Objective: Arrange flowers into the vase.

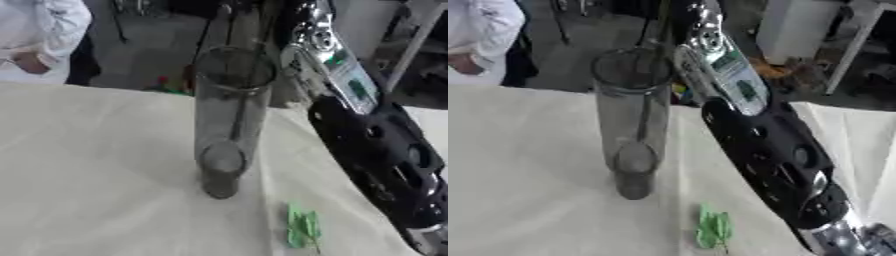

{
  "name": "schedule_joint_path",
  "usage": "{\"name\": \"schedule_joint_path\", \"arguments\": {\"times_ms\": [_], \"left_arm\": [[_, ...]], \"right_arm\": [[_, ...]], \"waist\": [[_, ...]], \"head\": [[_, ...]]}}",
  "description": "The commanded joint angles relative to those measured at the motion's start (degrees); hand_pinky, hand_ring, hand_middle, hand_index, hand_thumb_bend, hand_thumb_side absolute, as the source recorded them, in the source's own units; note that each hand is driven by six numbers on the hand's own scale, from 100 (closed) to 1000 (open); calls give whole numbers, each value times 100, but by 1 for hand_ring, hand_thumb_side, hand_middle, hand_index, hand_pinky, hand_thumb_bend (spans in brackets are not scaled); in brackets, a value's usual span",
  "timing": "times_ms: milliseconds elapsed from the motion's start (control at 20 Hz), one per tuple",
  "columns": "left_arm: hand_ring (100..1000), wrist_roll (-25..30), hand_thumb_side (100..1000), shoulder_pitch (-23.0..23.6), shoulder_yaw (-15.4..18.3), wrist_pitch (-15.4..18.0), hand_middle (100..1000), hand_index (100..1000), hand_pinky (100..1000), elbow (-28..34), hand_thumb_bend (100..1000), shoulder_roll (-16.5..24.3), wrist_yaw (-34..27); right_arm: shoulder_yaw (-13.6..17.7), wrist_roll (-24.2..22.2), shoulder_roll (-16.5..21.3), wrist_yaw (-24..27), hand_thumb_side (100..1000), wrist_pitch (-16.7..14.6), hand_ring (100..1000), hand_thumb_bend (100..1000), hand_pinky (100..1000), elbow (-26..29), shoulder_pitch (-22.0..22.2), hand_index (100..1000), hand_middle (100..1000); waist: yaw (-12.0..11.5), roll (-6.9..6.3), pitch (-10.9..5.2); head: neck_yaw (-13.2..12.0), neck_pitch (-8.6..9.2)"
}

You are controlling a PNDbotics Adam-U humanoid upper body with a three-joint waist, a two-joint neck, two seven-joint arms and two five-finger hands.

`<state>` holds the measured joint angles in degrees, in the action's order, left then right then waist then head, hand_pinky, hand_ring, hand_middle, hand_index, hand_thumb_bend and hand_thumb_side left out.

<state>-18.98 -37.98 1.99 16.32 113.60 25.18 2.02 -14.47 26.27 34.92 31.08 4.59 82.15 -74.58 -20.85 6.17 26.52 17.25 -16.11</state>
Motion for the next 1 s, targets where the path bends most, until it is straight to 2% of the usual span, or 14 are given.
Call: {"name": "schedule_joint_path", "arguments": {"times_ms": [50, 150, 450, 1000], "left_arm": [[941, -12, 1000, -99, 56, 7, 889, 945, 835, 99, 100, 67, -19], [941, -15, 1000, -98, 58, 6, 889, 945, 835, 99, 100, 68, -18], [940, -28, 1000, -92, 64, 4, 888, 945, 835, 99, 100, 75, -13], [940, -36, 1000, -76, 69, 1, 888, 945, 835, 99, 100, 82, -9]], "right_arm": [[46, 13, 169, -8, 917, -16, 310, 174, 177, 147, -91, 160, 100], [38, 9, 180, -3, 920, -36, 323, 170, 183, 170, -73, 174, 100], [7, -55, 259, -144, 937, -80, 362, 150, 234, 235, -1, 230, 188], [-6, -213, 328, -340, 942, 81, 367, 140, 247, 316, 56, 231, 193]], "waist": [[6, -33, -198], [9, -29, -200], [36, -15, -209], [60, -7, -223]], "head": [[-11, 32], [-16, 31], [-53, 17], [-74, 3]]}}
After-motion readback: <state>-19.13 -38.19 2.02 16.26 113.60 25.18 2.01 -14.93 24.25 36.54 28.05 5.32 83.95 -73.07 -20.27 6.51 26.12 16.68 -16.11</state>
